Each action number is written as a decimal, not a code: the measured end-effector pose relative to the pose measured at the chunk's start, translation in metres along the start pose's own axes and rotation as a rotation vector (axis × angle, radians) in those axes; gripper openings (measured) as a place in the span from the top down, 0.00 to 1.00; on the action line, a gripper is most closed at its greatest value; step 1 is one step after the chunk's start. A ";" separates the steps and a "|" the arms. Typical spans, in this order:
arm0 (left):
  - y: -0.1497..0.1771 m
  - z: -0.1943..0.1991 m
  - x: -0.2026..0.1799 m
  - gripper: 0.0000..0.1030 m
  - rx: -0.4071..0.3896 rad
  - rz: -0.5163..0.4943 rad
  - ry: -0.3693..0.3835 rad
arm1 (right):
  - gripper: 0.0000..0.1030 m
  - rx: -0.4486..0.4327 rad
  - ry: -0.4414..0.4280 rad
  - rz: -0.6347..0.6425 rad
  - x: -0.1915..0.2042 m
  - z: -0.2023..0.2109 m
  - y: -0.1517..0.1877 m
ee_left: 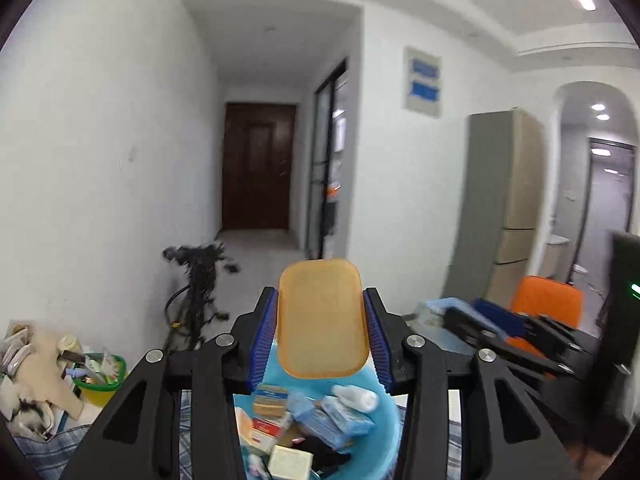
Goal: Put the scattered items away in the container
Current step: 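Carry the orange soap in the left gripper while the right carries the blue box toward the basin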
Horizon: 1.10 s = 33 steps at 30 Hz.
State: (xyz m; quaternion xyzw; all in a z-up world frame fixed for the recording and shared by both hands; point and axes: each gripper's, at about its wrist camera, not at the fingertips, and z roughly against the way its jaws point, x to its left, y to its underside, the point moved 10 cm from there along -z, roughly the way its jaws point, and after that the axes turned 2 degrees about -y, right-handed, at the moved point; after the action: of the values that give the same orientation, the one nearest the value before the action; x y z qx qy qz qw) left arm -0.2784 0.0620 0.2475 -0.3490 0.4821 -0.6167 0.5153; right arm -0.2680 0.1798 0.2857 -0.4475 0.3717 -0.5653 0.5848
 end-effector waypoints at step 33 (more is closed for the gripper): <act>0.040 -0.104 0.008 0.56 0.478 -0.030 -0.102 | 0.64 0.429 0.089 -0.088 -0.035 -0.067 0.010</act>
State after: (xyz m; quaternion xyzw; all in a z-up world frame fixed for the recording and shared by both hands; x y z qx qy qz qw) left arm -0.3650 0.0786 0.1788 -0.2551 0.2905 -0.7024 0.5976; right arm -0.3303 0.2071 0.2524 -0.3032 0.2487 -0.6755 0.6245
